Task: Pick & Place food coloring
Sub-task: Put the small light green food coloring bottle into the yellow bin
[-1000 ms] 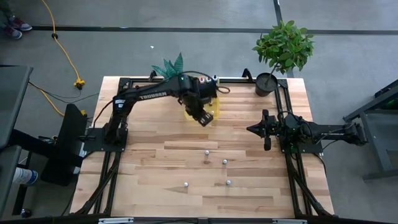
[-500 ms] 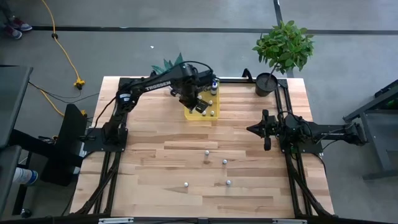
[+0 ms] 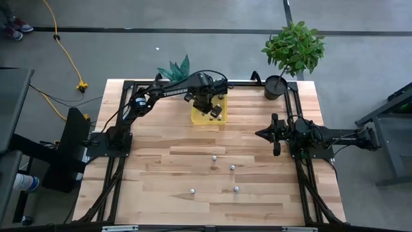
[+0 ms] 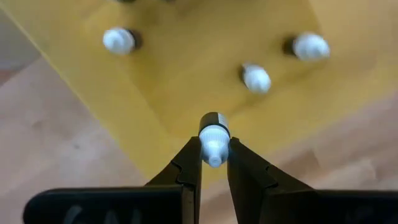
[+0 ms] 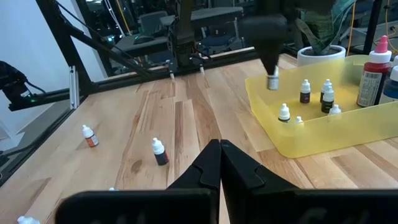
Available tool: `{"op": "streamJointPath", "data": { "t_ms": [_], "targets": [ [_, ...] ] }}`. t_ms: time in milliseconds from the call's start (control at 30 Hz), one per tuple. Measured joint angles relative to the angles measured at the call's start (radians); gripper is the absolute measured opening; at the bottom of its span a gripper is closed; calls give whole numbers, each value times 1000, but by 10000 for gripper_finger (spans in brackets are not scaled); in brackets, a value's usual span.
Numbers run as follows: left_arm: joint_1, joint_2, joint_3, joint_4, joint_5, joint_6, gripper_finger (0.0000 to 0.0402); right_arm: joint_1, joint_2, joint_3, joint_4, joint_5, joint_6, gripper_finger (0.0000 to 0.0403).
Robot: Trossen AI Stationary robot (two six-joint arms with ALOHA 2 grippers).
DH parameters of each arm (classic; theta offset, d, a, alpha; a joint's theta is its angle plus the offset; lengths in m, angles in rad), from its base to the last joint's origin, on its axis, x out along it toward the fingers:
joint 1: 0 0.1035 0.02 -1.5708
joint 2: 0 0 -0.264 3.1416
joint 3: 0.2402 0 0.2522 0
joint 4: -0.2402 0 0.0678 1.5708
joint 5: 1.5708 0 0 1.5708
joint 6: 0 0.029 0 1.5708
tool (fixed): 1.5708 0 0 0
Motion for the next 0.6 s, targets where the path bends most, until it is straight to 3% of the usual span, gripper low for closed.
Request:
{"op": "streamJointPath", "data": {
  "t_ms": [600],
  "targets": [
    [27,108,-3,155,-152,-62,49,0,-1,0,0,0,0,0]
  ]
}}
